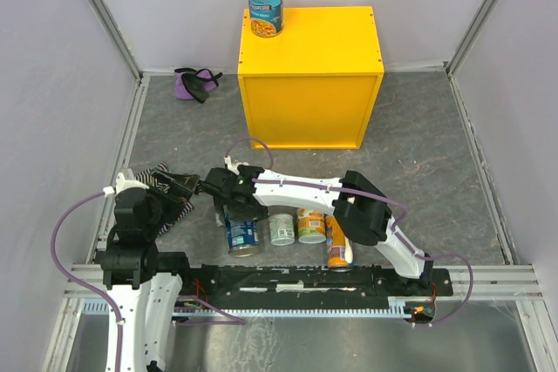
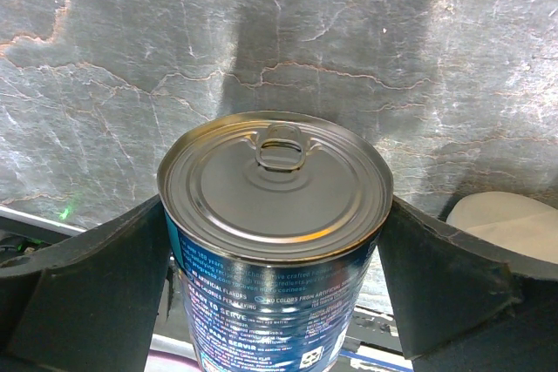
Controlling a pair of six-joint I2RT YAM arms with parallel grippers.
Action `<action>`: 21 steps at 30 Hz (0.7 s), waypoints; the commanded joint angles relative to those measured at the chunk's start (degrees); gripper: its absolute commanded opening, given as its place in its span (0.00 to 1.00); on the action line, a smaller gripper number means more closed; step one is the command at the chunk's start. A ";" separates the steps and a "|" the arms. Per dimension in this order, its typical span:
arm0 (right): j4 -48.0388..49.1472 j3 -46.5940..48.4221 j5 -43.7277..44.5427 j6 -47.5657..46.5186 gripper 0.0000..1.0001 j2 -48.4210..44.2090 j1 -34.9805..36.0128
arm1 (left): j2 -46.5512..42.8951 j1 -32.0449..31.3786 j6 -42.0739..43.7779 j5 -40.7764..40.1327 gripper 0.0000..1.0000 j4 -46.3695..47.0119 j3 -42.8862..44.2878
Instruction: Place and organize the canned foods onto the counter
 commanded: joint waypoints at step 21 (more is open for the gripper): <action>4.39 -5.98 2.64 -8.39 0.01 -5.29 -0.15 | -2.49 0.30 -0.28 -0.78 0.97 -0.11 1.07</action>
